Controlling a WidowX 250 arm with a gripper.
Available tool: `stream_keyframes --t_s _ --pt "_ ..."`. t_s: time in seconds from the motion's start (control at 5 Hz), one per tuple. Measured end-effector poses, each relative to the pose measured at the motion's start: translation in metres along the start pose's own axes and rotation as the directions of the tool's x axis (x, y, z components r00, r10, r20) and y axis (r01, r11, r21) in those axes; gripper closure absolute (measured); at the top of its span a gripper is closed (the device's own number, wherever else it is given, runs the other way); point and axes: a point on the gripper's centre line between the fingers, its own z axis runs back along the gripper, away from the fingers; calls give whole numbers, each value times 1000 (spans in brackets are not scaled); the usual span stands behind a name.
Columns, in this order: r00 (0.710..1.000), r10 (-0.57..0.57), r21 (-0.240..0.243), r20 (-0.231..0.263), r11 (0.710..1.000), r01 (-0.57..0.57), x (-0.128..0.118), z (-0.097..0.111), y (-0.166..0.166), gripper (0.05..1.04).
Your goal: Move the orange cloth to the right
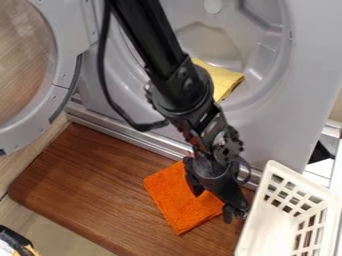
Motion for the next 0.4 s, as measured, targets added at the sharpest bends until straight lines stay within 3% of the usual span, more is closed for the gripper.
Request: stream_keyframes --t_s 0.2,0.4 --pt "998 -26 42 48 999 24 13 34 7 84" --pt "997 -55 96 55 994 49 17 68 14 84"
